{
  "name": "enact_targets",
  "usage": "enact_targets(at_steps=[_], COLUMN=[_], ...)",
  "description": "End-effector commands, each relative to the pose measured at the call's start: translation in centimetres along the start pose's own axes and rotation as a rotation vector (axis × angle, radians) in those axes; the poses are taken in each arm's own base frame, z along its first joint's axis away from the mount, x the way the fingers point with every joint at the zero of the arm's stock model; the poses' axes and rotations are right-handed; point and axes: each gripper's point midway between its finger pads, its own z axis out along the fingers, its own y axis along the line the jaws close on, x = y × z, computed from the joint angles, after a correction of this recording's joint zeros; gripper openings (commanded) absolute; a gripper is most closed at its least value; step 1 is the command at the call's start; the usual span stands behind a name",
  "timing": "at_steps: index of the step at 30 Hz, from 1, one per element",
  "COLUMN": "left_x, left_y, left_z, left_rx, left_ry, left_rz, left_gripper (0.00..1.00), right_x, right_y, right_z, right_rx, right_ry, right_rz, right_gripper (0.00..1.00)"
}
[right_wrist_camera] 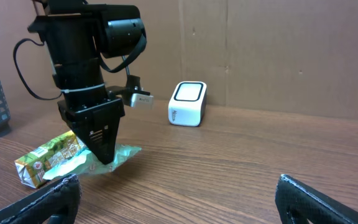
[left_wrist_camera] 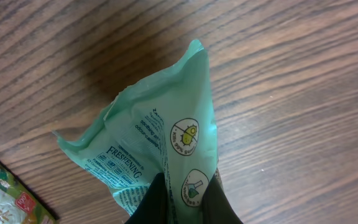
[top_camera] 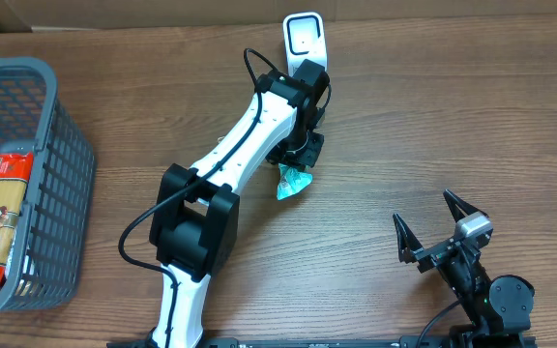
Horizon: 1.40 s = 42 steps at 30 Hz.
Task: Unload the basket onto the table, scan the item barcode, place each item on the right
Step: 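Lift the mint-green bag and carry it toward the white scanner, then release the mint-green bag beside the juice carton and retract left arm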
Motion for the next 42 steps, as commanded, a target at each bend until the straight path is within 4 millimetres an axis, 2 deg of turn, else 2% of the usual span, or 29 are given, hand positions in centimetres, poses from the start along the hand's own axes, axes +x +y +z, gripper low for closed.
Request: enact_targets(at_steps=[1,8,14,19,21,24,27,29,31,34,36,39,40,42], left_x=[0.0,1.4,1.4,1.4,1.3,0.7,-0.3,-1.1,-1.9,-2.2,-1.8,0.0,1.0,2.9], left_y=[0.7,2.7,2.7,2.7,2.7,2.6,2.6,2.7,3.3,5.2,7.0,10.8,12.8,16.1], left_z=[1.0,0.9,0.9,0.8,0.5,-0.8,-3.8,-6.7,-10.4,-16.5,-20.4,-25.9,-27.8,-30.3], left_rx=[-0.026,-0.141,-0.146,-0.146,-0.145,-0.141,-0.135,-0.127,-0.118,-0.116,-0.115,-0.133,-0.157,-0.201], left_ry=[0.02,0.068,0.066,0.066,0.063,0.04,-0.013,-0.066,-0.14,-0.265,-0.348,-0.471,-0.515,-0.574], left_rz=[0.005,-0.079,-0.08,-0.078,-0.08,-0.074,-0.081,-0.086,-0.095,-0.145,-0.193,-0.289,-0.339,-0.429], left_gripper=[0.04,0.04,0.06,0.49,0.54,0.56,0.56,0.57,0.57,0.61,0.61,0.61,0.61,0.61], right_x=[0.3,0.3,0.3,0.3,0.3,0.3,0.3,0.3,0.3,0.3,0.3,0.3,0.3,0.3], right_y=[0.0,0.0,0.0,0.0,0.0,0.0,0.0,0.0,0.0,0.0,0.0,0.0,0.0,0.0], right_z=[0.0,0.0,0.0,0.0,0.0,0.0,0.0,0.0,0.0,0.0,0.0,0.0,0.0,0.0], right_rx=[-0.003,-0.003,-0.003,-0.003,-0.003,-0.003,-0.003,-0.003,-0.003,-0.003,-0.003,-0.003,-0.003,-0.003], right_ry=[0.001,0.001,0.0,0.001,0.001,0.001,0.0,0.0,0.0,0.001,0.001,0.001,0.001,0.0], right_rz=[-0.001,-0.001,-0.001,-0.001,-0.001,-0.001,-0.001,-0.001,-0.001,-0.001,-0.001,-0.001,-0.001,-0.001], right_gripper=[1.0,1.0,1.0,1.0,1.0,1.0,1.0,1.0,1.0,1.0,1.0,1.0,1.0,1.0])
